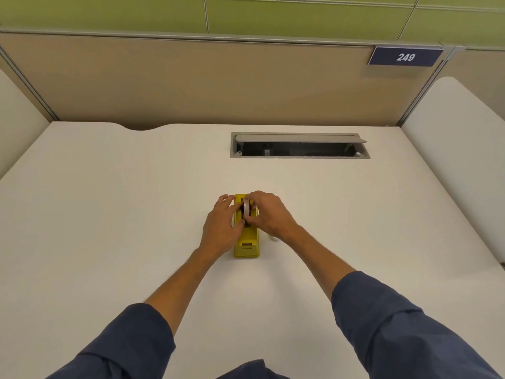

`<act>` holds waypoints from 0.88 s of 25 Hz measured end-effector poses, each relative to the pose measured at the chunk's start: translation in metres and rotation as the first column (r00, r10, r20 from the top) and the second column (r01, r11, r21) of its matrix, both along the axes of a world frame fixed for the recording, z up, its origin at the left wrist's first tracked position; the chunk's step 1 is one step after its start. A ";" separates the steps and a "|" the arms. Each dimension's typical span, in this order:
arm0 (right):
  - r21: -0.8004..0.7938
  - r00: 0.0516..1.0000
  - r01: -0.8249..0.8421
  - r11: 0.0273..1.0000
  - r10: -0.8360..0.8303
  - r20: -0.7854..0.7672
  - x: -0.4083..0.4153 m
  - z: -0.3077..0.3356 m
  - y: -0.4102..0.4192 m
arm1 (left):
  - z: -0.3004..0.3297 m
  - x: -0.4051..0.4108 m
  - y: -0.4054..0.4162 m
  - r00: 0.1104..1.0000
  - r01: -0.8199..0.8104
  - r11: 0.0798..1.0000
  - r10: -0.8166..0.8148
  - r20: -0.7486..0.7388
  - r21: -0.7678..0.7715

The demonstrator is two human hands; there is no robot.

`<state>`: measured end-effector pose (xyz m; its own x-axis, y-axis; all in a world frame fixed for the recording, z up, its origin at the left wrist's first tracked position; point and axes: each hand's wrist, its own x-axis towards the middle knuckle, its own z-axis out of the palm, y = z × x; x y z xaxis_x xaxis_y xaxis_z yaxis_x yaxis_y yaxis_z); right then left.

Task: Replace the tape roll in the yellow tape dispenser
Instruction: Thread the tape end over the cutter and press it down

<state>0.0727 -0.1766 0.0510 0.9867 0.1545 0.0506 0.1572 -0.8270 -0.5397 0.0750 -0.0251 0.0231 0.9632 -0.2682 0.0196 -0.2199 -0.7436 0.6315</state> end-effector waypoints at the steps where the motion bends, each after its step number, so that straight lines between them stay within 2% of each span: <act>1: 0.011 1.000 0.002 1.000 -0.002 0.000 0.000 0.000 0.000 | 0.000 -0.001 0.000 1.000 -0.004 1.000 0.004 0.002 -0.015; 6: 0.052 0.999 0.028 0.998 -0.029 0.015 -0.003 0.005 -0.003 | 0.001 -0.005 0.000 0.999 -0.012 0.996 0.016 0.051 -0.084; 13: 0.180 0.987 0.163 0.970 -0.159 -0.038 -0.006 0.013 -0.007 | 0.012 -0.009 -0.004 0.999 -0.027 0.955 0.020 -0.029 -0.296; 16: 0.227 0.981 0.193 0.955 -0.183 -0.067 -0.008 0.011 -0.009 | 0.016 -0.011 -0.003 0.998 -0.027 0.950 0.010 -0.057 -0.312; 22: 0.326 0.995 0.054 0.944 -0.024 -0.096 -0.012 0.009 -0.015 | 0.022 -0.008 0.005 0.988 -0.017 0.930 -0.040 -0.147 -0.368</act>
<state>0.0610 -0.1920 0.0602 0.9944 0.1054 0.0036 0.0671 -0.6064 -0.7923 0.0672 -0.0203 0.0446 0.9595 -0.2805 -0.0247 -0.1090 -0.4509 0.8859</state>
